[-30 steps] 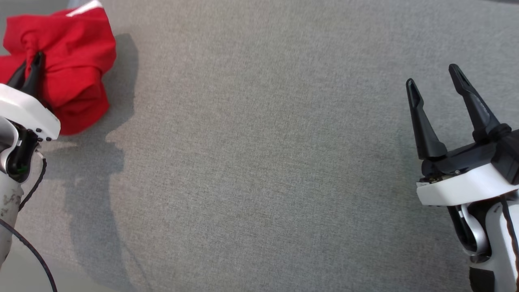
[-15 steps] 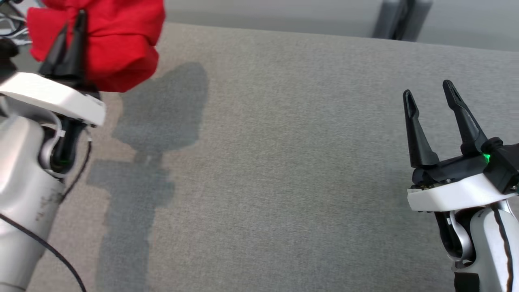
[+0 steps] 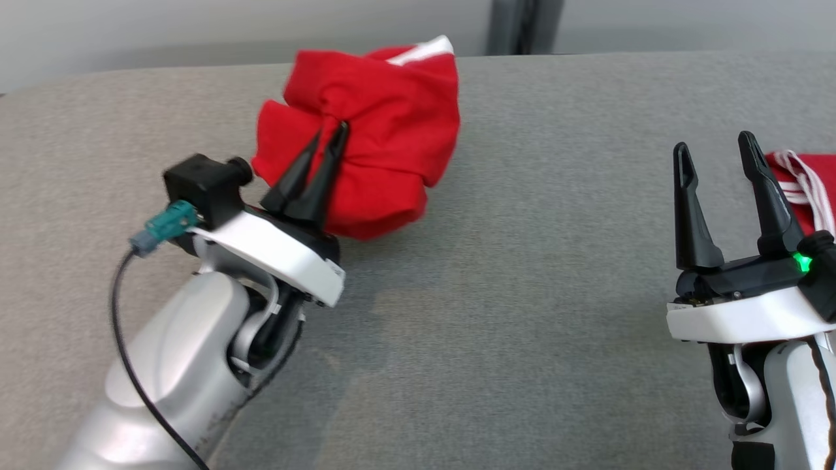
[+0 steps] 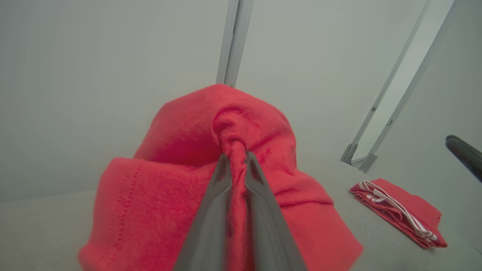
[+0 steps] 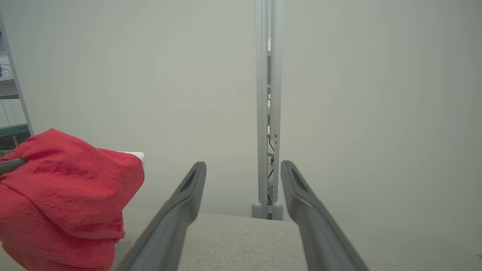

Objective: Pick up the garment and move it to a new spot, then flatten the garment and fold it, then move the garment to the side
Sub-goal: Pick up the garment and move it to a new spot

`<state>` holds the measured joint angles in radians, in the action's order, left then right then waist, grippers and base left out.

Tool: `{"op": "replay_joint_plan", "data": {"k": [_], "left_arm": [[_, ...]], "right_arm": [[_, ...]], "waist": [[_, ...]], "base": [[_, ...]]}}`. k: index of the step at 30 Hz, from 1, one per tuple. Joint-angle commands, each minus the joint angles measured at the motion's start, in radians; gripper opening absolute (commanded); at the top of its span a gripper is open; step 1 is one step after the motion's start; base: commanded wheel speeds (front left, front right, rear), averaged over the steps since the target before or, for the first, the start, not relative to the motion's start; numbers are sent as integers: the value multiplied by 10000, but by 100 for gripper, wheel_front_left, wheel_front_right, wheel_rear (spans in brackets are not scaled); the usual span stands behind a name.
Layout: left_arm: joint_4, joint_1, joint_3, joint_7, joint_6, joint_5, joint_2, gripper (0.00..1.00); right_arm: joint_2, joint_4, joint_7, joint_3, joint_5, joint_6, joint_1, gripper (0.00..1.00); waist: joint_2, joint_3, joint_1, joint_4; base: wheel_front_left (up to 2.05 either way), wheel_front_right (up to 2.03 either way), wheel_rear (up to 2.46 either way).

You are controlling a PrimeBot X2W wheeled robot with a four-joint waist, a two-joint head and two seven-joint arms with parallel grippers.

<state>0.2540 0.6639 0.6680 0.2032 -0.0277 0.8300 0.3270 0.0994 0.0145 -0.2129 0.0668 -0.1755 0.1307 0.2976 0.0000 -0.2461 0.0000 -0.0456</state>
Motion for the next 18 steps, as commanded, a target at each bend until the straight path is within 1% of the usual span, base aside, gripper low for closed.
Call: {"op": "replay_joint_plan", "data": {"k": [1, 4, 10, 14, 16, 17, 18], "left_arm": [[5, -147, 128, -26, -141, -4, -149, 0], [246, -187, 544, 23, -428, -432, -471, 0], [1089, -206, 1249, 157, -721, -1072, -1050, 0], [1598, -174, 1463, 220, -792, -1292, -1281, 0], [1875, -135, 1569, 266, -742, -1357, -1378, 0], [2104, -113, 1681, 280, -678, -1432, -1426, 71], [2193, -97, 1687, 308, -657, -1442, -1441, 100]], "right_arm": [[-29, 4, -107, -80, 5, 1, -104, 100], [-106, -8, -174, -125, -30, 1, -160, 100], [-210, -118, -324, -132, -105, 1, -162, 100], [-271, -205, -372, -49, -118, 1, -182, 100], [-305, -277, -427, -49, -119, 1, -204, 100], [-331, -338, -455, -71, -128, 1, -204, 100], [-340, -367, -466, -88, -125, 1, -216, 100]], "waist": [[0, -219, 0, 593], [0, -356, 0, 1013], [0, -552, 0, 1741], [0, -601, 0, 1986], [0, -613, 0, 2053], [0, -604, 0, 2070], [0, -591, 0, 2058]], "base": [[0, 0, 0], [0, 0, 0], [0, 0, 0], [0, 0, 0], [0, 0, 0], [0, 0, 0], [0, 0, 0]]}}
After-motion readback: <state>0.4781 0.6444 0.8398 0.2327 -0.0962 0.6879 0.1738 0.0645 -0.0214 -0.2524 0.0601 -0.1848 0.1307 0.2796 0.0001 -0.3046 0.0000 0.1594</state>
